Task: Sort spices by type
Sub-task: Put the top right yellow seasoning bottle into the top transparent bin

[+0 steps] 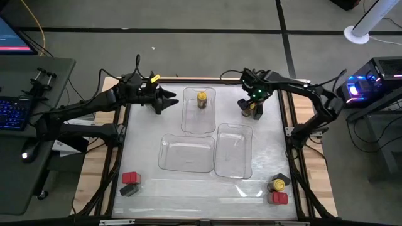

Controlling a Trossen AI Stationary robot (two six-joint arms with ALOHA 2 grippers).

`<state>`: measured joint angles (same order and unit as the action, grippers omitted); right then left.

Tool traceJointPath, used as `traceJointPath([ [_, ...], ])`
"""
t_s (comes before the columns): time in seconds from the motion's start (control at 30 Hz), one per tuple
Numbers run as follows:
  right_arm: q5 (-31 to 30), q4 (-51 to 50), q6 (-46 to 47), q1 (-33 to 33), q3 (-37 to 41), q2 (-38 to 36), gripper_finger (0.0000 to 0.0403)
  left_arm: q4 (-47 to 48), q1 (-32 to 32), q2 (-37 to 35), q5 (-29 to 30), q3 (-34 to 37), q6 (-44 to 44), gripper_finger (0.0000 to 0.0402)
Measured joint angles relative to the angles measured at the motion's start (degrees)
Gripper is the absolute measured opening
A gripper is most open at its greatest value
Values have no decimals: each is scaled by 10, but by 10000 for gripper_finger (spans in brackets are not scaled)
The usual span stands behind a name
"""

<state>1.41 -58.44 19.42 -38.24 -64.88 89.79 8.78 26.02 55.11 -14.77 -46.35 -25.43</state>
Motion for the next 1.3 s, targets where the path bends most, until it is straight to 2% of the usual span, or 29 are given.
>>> traceJointPath([
  [0.23, -29, 13, 0, 0, -1, 7, 326, 0, 0, 0, 6, 0, -9, 255],
  [0.57, -24, -9, 0, 0, 0, 5, 278, 0, 0, 0, 11, 0, -9, 255],
  [0.8, -22, -25, -4, 0, -5, 5, 230, 0, 0, 0, 11, 0, -9, 255],
  [1.3, -39, -89, -31, 1, -129, 5, 229, 0, 0, 0, 11, 0, -9, 255],
])
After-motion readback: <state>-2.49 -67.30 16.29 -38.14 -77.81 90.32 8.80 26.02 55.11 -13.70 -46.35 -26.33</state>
